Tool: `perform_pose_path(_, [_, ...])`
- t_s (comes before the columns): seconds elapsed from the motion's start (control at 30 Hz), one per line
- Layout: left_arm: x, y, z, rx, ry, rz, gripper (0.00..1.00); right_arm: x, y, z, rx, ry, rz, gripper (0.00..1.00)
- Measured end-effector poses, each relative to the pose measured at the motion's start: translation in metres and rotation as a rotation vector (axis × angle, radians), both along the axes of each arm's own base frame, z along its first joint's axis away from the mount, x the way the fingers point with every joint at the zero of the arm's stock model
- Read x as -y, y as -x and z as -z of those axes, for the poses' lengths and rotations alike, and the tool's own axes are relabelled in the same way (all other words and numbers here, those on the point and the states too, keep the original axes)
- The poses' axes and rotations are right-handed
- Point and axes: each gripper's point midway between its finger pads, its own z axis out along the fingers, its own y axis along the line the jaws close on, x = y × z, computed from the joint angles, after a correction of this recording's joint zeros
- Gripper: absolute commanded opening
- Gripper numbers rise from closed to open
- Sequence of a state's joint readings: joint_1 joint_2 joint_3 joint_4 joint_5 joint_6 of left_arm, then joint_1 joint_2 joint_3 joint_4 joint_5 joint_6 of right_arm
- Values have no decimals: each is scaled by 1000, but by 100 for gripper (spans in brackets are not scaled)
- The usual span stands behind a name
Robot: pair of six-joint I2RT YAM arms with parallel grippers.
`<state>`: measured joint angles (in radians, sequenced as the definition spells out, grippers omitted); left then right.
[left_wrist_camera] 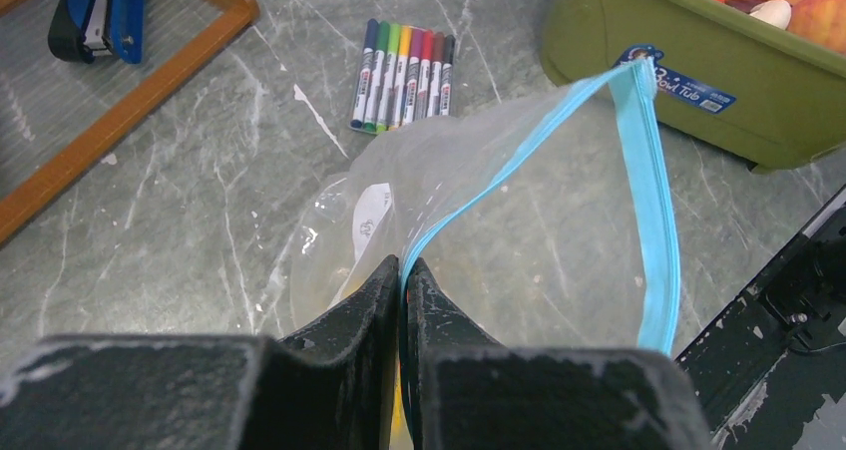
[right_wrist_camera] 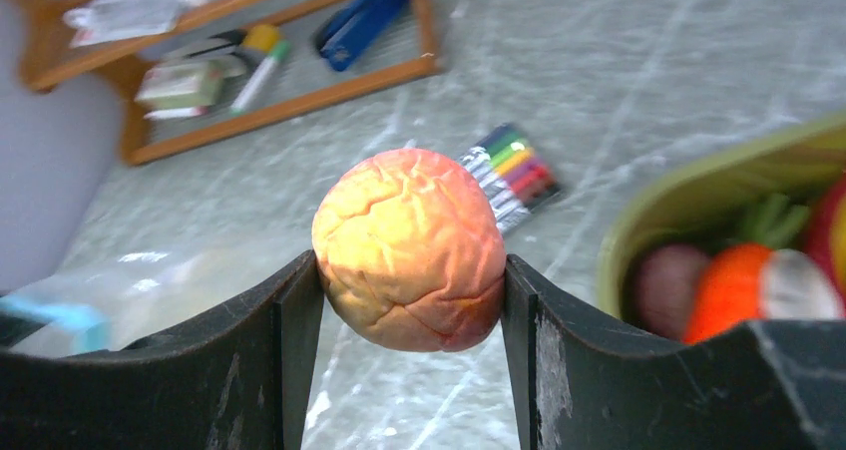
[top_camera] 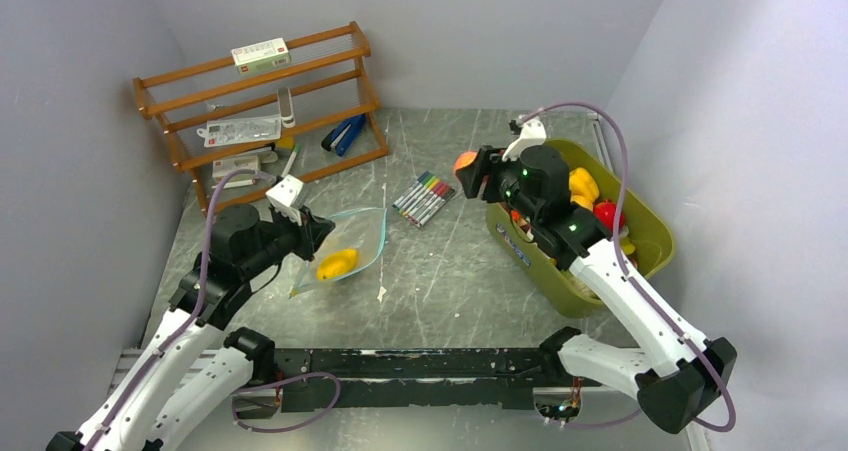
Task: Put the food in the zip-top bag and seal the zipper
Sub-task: Pick up the fake fruit from the bin, then place the fake fruit in the zipper food storage bag.
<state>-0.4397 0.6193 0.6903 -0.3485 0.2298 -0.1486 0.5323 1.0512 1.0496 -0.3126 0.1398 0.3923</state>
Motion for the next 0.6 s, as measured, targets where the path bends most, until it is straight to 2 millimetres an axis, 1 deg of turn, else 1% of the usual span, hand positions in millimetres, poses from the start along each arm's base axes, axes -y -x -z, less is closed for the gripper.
perform_pose_path(0.1, [0,-1,2,-13,6,-9,7,-31,16,-5,0,-68,-119,48])
perform_pose_path(0.2, [1,-3,3,-24,12,-15,7,-63,37,-13,14,-108,-249,49])
perform_pose_path(0.43, [0,-8,10,-48,-1,-35,7,-109,73,-26,39,-162,-456,50])
perform_pose_path(0.53, [1,-10,12,-63,1,-38,7,-136,97,-24,36,-160,-563,50])
perform_pose_path(0.6, [2,-11,14,-72,1,-39,7,-150,111,-21,34,-151,-617,50])
